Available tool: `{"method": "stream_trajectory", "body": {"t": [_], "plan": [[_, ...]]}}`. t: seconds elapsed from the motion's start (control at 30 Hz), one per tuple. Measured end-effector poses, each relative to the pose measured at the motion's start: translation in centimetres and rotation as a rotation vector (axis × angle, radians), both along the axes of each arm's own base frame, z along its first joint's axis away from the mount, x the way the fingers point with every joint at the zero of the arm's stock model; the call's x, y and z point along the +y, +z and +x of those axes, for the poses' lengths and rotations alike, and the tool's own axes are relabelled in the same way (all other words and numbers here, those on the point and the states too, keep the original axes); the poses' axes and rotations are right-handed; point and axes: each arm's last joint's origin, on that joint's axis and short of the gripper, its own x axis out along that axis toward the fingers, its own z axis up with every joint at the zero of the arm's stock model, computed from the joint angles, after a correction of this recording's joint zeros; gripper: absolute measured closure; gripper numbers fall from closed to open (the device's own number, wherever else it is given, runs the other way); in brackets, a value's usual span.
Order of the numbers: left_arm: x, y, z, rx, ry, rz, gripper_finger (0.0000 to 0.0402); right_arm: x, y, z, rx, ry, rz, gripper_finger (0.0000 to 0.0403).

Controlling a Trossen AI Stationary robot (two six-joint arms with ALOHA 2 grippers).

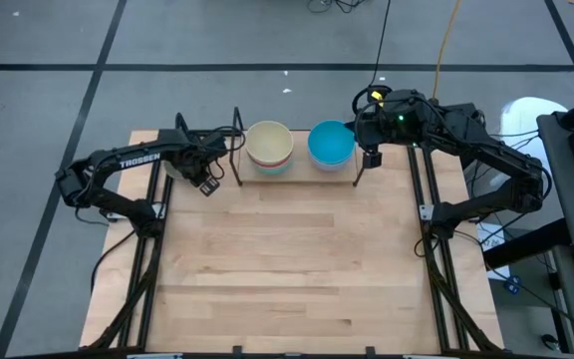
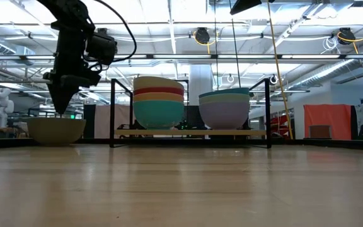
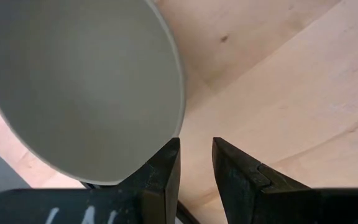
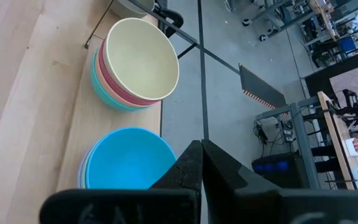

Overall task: Place and stack bowls onto a shelf
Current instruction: Stack the gray bowl on top of the blue bowl on the shelf

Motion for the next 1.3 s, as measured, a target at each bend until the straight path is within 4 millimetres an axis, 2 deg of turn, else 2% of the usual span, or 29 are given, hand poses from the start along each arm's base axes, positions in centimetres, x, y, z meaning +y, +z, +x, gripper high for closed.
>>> {"method": "stream_trajectory", "body": {"t": [0.73, 1.3], "plan": [[0.87, -0.03, -0.42, -0.009, 0.012, 0.008, 0.0302, 0.02, -0.06, -0.03, 0.007, 0.0, 0.002, 0.0403], [0.88, -0.1, -0.4, 0.006, -0.073, -0.009, 0.0302, 0.02, -0.06, -0.04, 0.009, 0.002, 0.0, 0.0403]]}}
